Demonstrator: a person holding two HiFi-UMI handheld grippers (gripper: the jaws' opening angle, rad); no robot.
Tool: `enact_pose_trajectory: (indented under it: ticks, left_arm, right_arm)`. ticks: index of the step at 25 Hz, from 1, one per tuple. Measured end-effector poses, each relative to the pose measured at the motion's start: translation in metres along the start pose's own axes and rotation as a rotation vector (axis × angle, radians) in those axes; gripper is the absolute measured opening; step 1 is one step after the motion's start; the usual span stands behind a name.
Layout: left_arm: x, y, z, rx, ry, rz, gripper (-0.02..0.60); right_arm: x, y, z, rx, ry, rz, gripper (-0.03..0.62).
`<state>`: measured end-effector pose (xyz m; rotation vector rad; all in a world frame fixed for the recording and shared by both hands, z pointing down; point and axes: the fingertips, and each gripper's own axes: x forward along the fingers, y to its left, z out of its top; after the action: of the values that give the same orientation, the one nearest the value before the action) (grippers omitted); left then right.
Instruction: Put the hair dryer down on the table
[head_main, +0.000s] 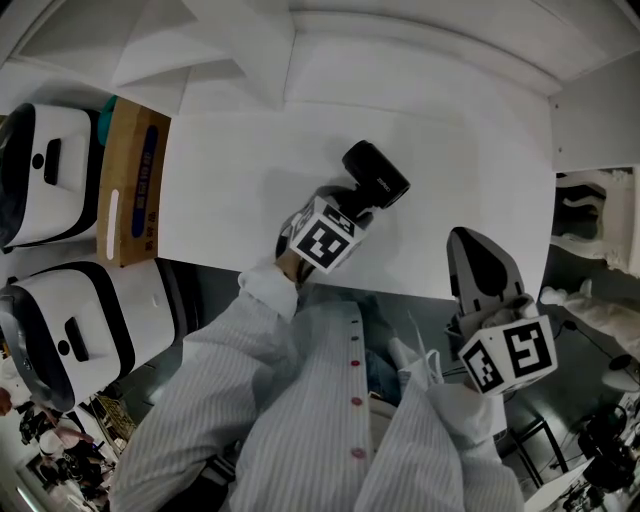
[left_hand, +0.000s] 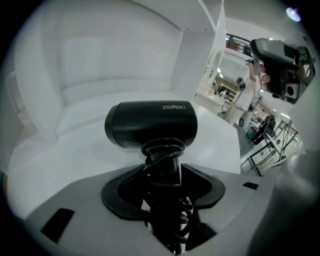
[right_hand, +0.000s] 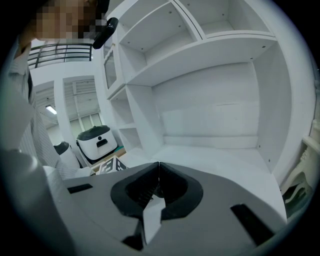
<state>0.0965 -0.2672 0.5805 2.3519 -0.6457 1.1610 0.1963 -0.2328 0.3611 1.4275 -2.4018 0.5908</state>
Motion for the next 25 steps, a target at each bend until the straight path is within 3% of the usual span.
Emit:
enact_pose_trajectory:
  ticks: [25]
  left_arm:
    - [0.016, 0.001, -0.013, 0.014, 0.081, -0.019, 0.230]
  right_arm:
    - [0.003, -0.004, -0.006, 0.020, 0.020, -0.035, 0.012]
